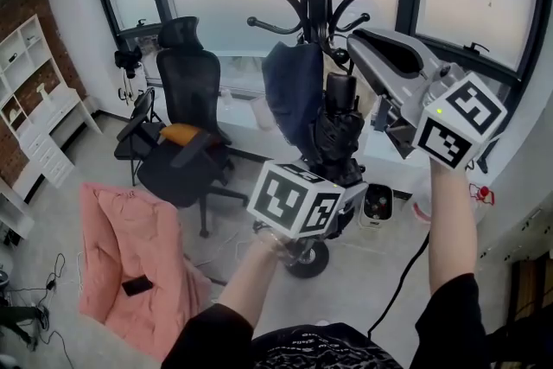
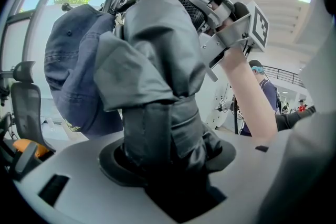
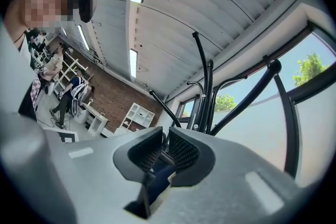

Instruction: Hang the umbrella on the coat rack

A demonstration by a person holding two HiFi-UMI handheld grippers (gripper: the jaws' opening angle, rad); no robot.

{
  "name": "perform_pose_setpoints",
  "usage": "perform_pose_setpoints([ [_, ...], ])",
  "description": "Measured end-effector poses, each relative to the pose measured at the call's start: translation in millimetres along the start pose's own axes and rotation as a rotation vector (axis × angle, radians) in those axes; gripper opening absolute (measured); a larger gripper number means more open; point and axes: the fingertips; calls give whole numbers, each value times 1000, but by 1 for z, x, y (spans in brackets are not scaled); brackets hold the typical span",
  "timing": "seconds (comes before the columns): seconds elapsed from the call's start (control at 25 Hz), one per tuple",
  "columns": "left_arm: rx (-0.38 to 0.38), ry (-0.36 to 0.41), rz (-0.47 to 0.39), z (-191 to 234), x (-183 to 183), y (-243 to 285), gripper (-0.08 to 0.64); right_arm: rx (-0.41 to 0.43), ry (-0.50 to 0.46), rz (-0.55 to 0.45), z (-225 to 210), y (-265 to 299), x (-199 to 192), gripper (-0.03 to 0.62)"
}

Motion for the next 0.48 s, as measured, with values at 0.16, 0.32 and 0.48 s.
perform_pose_setpoints([
  [0.16, 0, -8, -7, 2, 1, 0, 272, 11, 33, -6, -1, 3, -2, 38],
  [0.32, 4, -23, -6, 7, 0, 3, 272, -7, 76, -29, -13, 2, -3, 38],
  [0.48, 9, -43, -1, 12, -2, 4, 272, -25, 123, -60, -22, -1, -4, 38],
])
Point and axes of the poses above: the fingertips, and each gripper's own axes: y forward along the fingers, z to its left, x out of its top, and after that the axes turned 13 degrees about x, right-handed
